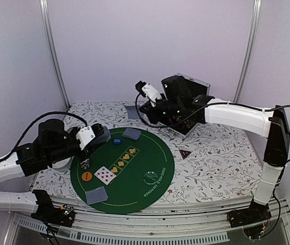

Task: Distribute texas hold em gaming equipment
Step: Flop the poker card in the community card area.

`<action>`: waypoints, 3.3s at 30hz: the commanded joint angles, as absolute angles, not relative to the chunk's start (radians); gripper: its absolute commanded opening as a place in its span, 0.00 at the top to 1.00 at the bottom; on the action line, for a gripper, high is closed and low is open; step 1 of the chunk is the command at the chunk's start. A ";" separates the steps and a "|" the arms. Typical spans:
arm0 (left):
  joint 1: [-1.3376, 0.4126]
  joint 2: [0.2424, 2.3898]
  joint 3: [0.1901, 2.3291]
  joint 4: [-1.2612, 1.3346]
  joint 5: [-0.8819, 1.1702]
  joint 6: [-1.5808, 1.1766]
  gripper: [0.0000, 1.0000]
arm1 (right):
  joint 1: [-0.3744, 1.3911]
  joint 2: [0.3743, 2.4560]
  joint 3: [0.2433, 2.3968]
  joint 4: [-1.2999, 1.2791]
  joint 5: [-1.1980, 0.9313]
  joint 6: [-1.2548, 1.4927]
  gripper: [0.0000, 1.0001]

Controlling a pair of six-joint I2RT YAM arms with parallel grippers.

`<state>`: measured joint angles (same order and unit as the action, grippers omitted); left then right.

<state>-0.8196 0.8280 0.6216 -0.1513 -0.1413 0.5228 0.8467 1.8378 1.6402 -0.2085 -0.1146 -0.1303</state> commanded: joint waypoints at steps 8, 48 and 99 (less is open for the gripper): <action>-0.802 0.810 0.623 -0.107 -0.201 0.509 0.55 | 1.056 2.095 1.432 0.114 0.085 -0.797 0.99; -0.797 0.811 0.627 -0.118 -0.167 0.507 0.55 | 1.157 2.296 1.517 -0.018 0.029 -1.255 0.98; -0.796 0.812 0.626 -0.120 -0.158 0.508 0.55 | 1.227 2.042 1.345 0.030 0.092 -1.102 0.36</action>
<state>-0.8070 0.8165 0.6216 -0.1398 -0.1661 0.5186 1.2194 2.1666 1.4235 -0.0109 0.0952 -1.1797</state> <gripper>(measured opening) 0.451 0.558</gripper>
